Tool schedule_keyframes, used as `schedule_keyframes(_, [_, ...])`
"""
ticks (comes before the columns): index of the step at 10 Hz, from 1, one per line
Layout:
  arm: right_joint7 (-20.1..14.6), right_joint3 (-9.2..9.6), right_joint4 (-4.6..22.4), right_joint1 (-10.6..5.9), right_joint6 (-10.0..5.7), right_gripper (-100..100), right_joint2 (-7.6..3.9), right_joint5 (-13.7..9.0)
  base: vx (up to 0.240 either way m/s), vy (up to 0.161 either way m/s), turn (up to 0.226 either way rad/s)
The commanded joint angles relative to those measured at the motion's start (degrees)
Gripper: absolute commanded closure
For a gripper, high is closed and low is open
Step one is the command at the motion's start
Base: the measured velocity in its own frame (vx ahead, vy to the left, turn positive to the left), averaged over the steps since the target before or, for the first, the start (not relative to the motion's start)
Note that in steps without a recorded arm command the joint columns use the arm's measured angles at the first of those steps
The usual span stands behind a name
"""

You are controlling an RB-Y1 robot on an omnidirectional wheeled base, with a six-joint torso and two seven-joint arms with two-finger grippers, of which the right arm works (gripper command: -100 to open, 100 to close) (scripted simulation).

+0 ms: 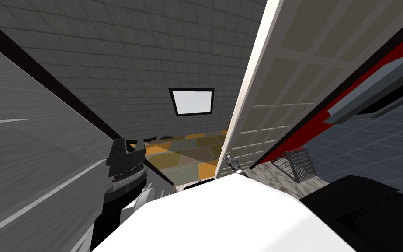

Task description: Pull the door open

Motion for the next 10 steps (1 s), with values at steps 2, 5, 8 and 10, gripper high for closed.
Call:
schedule_keyframes(2, [-1.93, 0.39, 0.0, -0.04, 0.1, 100, -0.11, -0.86, -0.013, -0.004, 0.024])
schedule_keyframes(5, [-4.65, 0.94, -0.01, -0.11, 0.26, 100, -0.26, -2.07, -0.043, -0.018, 0.048])
schedule_keyframes(8, [-8.2, 1.66, -0.03, -0.21, 0.46, 100, -0.47, -3.63, -0.042, -0.012, 0.047])
schedule_keyframes(10, [-11.5, 2.34, -0.04, -0.29, 0.66, 100, -0.66, -5.12, -0.052, -0.019, 0.071])
